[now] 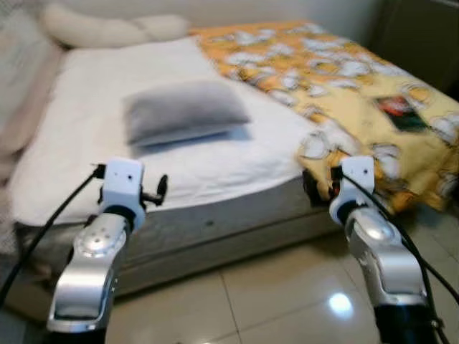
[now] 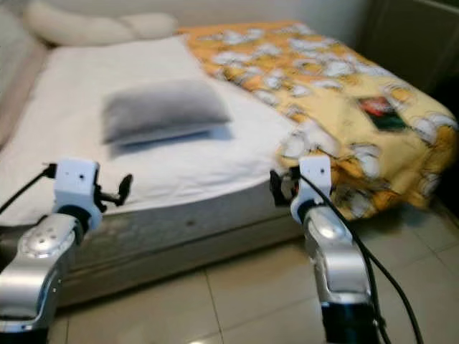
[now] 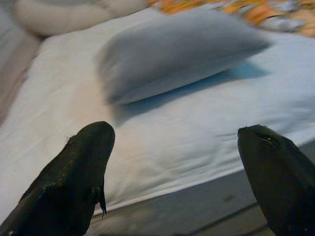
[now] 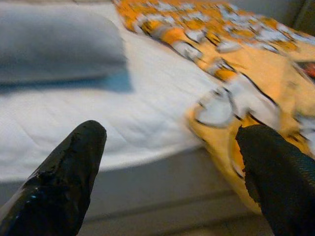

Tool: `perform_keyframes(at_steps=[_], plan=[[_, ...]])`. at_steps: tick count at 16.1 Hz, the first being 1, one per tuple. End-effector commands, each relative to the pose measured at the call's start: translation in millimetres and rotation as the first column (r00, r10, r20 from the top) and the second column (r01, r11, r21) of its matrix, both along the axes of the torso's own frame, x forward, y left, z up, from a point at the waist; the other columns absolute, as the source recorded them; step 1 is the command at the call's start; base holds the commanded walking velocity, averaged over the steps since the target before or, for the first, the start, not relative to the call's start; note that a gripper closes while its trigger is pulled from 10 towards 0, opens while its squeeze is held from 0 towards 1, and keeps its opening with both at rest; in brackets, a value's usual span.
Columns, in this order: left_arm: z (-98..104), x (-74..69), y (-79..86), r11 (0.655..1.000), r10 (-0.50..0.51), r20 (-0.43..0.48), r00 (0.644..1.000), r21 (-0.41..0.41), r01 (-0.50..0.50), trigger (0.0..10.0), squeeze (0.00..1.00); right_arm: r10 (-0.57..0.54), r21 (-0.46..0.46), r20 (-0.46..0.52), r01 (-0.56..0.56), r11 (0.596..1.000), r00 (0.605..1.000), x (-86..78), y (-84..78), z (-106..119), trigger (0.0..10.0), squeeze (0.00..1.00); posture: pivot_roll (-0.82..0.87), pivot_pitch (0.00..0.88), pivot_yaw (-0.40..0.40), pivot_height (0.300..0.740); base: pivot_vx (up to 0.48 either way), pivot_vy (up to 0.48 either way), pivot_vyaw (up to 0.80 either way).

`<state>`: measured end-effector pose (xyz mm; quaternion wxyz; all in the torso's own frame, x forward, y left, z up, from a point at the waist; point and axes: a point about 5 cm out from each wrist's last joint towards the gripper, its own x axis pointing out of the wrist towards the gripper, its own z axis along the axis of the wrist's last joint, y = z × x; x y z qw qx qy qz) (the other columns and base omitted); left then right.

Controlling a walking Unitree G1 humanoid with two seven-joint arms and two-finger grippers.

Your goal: Clean up the room

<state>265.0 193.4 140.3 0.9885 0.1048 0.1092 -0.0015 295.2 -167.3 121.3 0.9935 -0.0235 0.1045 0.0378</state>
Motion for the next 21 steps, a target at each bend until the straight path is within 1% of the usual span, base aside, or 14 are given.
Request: perform_keyframes(at_steps=[1, 2, 5, 8, 9, 10, 11, 12, 13, 18, 21], plan=[[1, 2.3, 3.5, 1.0, 0.02, 0.002, 1.0, 0.009, -0.02, 10.0, 0.0, 0.012, -0.04, 0.029, -0.011, 0.999, 1.0, 3.9, 4.1, 4, 10.0, 0.0, -0.05, 0.0, -0.008, 0.74, 0.304, 0.0, 0.0], [3, 4.3, 4.0, 1.0, 0.024, 0.009, 1.0, 0.006, -0.024, 10.0, 0.0, 0.026, -0.092, 0.058, -0.02, 0.996, 0.998, 6.9, 5.7, 7, 10.0, 0.0, -0.05, 0.0, -0.004, 0.74, 0.304, 0.0, 0.0], [3, 6.9, 3.2, 1.0, 0.025, 0.014, 1.0, 0.007, -0.025, 10.0, 0.0, 0.025, -0.083, 0.078, -0.019, 0.996, 0.997, 10.4, 6.3, 11, 10.0, 0.0, -0.05, 0.0, -0.005, 0.74, 0.304, 0.0, 0.0], [4, 8.5, 3.6, 1.0, 0.025, 0.016, 1.0, 0.007, -0.025, 10.0, 0.0, 0.039, -0.038, 0.069, -0.037, 0.999, 0.997, 10.9, 10.0, 9, 10.0, 0.0, -0.05, 0.0, 0.002, 0.74, 0.294, 0.0, 0.0], [4, 8.9, 4.0, 1.0, 0.026, 0.017, 1.0, 0.008, -0.026, 10.0, 0.0, 0.07, 0.013, 0.053, -0.071, 0.997, 0.996, 9.5, 12.1, 8, 10.0, 0.0, -0.05, 0.0, 0.001, 0.74, 0.292, 0.0, 0.0], [5, 9.0, 4.1, 1.0, 0.026, 0.018, 1.0, 0.009, -0.026, 10.0, 0.0, 0.075, 0.02, 0.053, -0.076, 0.997, 0.996, 9.3, 12.3, 8, 10.0, 0.0, -0.05, 0.0, 0.001, 0.74, 0.292, 0.0, 0.0], [5, 9.2, 4.1, 1.0, 0.023, 0.016, 1.0, 0.01, -0.023, 10.0, 0.0, 0.089, 0.005, 0.039, -0.089, 0.996, 0.995, 9.4, 12.6, 7, 10.0, 0.0, -0.06, 0.0, 0.004, 0.74, 0.289, 0.0, 0.0], [5, 9.2, 3.7, 1.0, 0.016, 0.013, 1.0, 0.011, -0.016, 10.0, 0.0, 0.117, -0.032, 0.042, -0.116, 0.993, 0.992, 9.5, 14.2, 7, 10.0, 0.0, -0.06, 0.0, 0.002, 0.74, 0.292, 0.0, 0.0], [5, 9.3, 3.2, 1.0, 0.013, 0.012, 1.0, 0.01, -0.013, 10.0, 0.0, 0.123, -0.042, 0.045, -0.121, 0.992, 0.991, 9.4, 15.1, 7, 10.0, 0.0, -0.06, 0.0, 0.002, 0.74, 0.289, 0.0, 0.0], [6, 10.9, -0.7, 1.0, -0.01, 0.022, 1.0, -0.007, 0.01, 10.0, 0.0, 0.126, -0.04, 0.046, -0.124, 0.991, 0.991, 9.9, 15.5, 7, 10.0, 0.0, -0.07, 0.0, 0.006, 0.74, 0.299, 0.0, 0.65], [7, 12.4, -2.3, 1.0, -0.012, 0.022, 1.0, 0.0, 0.012, 10.0, 0.0, 0.111, -0.039, 0.045, -0.109, 0.993, 0.993, 11.9, 13.4, 7, 10.0, 0.0, -0.07, 0.0, 0.008, 0.74, 0.304, 0.0, 0.0]])
